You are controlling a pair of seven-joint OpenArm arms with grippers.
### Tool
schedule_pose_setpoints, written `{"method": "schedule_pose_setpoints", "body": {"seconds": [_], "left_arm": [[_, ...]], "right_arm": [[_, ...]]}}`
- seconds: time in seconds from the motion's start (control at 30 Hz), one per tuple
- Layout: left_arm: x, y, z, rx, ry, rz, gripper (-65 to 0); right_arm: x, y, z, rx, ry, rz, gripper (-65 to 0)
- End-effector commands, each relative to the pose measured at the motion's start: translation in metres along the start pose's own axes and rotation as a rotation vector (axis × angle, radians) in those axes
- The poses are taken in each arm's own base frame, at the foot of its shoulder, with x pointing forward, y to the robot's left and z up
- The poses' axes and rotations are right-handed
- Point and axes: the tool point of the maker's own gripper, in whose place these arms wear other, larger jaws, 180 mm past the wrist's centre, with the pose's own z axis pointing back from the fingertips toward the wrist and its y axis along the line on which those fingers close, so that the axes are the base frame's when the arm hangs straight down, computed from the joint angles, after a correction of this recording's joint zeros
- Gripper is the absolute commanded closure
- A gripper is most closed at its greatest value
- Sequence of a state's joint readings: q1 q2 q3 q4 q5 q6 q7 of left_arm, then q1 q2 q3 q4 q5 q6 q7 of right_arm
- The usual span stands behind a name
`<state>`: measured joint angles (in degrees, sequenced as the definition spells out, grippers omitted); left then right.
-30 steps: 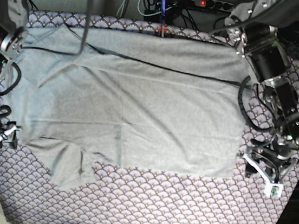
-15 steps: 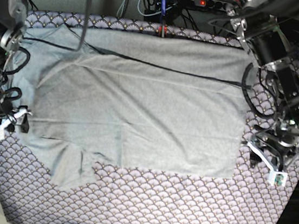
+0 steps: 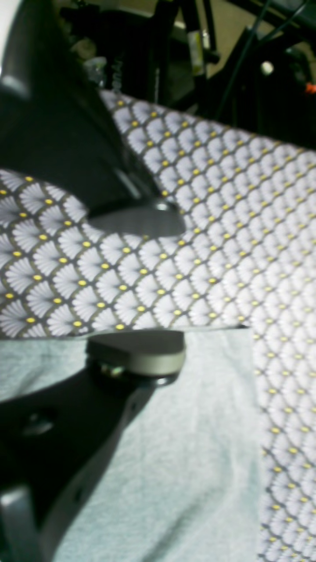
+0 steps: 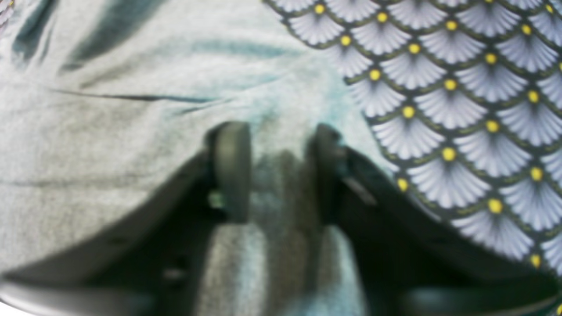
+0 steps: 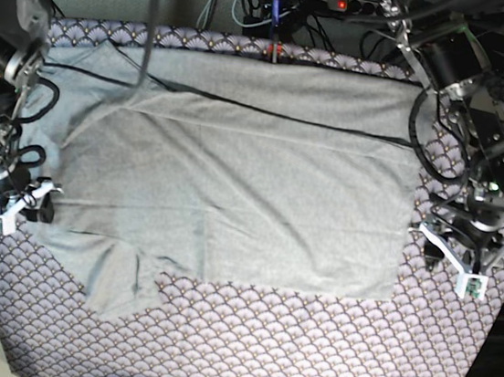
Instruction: Fold the T-shirt properly
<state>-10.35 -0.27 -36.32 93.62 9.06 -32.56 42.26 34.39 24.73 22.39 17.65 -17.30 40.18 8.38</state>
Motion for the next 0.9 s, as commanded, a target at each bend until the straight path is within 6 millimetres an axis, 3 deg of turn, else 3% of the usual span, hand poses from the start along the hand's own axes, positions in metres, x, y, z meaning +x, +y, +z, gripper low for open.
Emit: {"method": "schedule_pose_setpoints", "body": {"seconds": [0.0,0.07,0.17,0.37,0.5,0.77,0.87], "left_arm": [[0.023,0.005,0.001,0.012,-0.069,-0.001,-33.2],[0.024,0.004,0.001,0.008,-0.071,0.001,-33.2],[0.024,0.004,0.001,0.009,-0.07,0.0,-33.2],[0.024,0.004,0.001,0.009,-0.07,0.0,-33.2],[0.021,0.003,0.001,0.007,-0.066,0.001,-33.2],[0.021,0.004,0.002,0.008,-0.066,0.002,-33.2],[0.021,0.0,0.002,0.002,-0.068,0.011,-33.2]], "right_arm": [[0.03,-0.014,0.003,-0.026,-0.076,0.009,-11.2],[0.03,-0.014,0.003,-0.026,-0.076,0.009,-4.5],[0.029,-0.014,0.004,-0.027,-0.078,0.006,-0.3],[0.033,-0.018,0.006,-0.035,-0.09,0.009,0.0],[0.058,-0.031,0.014,-0.067,-0.144,0.051,-1.1],[0.072,-0.068,0.037,-0.171,-0.248,-0.011,-18.1],[0.051,-0.073,0.042,-0.212,-0.242,-0.019,-25.2]]}}
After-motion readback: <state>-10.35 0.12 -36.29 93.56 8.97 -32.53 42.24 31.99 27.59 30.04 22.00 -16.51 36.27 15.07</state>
